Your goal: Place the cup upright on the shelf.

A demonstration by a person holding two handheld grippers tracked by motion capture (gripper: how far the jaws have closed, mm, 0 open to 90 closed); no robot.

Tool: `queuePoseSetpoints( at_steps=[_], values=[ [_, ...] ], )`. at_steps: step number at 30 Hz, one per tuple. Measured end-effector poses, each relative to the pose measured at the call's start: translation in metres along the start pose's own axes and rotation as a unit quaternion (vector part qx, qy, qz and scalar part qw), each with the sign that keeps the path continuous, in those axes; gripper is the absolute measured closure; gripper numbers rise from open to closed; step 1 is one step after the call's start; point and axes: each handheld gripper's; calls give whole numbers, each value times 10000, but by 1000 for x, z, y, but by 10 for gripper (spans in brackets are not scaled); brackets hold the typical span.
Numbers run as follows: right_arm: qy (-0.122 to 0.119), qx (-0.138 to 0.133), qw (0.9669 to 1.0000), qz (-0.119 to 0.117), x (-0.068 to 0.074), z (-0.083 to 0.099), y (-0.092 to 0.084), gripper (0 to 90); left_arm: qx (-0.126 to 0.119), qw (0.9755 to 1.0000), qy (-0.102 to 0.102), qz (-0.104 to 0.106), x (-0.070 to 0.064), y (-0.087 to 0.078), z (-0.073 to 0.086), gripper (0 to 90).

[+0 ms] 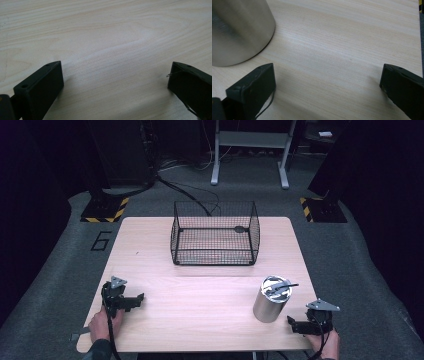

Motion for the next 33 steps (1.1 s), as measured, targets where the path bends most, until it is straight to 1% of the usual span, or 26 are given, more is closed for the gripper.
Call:
queuePoseSetpoints(
  at_steps=[1,3,5,17,19,20,21,27,29,33],
  values=[
    [-1,-2,10000,1,0,0,0,0,4,10000,-14,-1,0,0,0,1],
    [1,-1,10000,2,0,0,0,0,82,9999,53,29,1,-1,0,1],
    [4,-2,10000,5,0,0,0,0,24,10000,39,3,1,0,0,0],
    [13,-12,10000,12,0,0,0,0,28,10000,37,5,1,0,0,1],
    [33,30,10000,21,0,-1,0,0,25,10000,35,12,1,0,0,0],
    [-5,50,10000,46,0,-1,0,0,28,10000,36,4,1,0,0,1],
    [34,40,10000,54,0,-1,0,0,24,10000,32,12,0,0,0,1],
    [42,34,10000,75,-1,-1,0,0,27,10000,38,13,1,0,0,1],
    [86,22,9999,61,0,-1,0,0,28,10000,37,13,1,0,0,1],
    [101,45,9999,74,0,-1,0,0,29,10000,40,8,1,0,0,1]
  ],
)
Point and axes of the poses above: each handheld gripper's, and its own axes: y roughly forward along the jaws, z roughly out of its underside, x roughly to its left, and after that the axes turned 14 degrees about y, right-handed
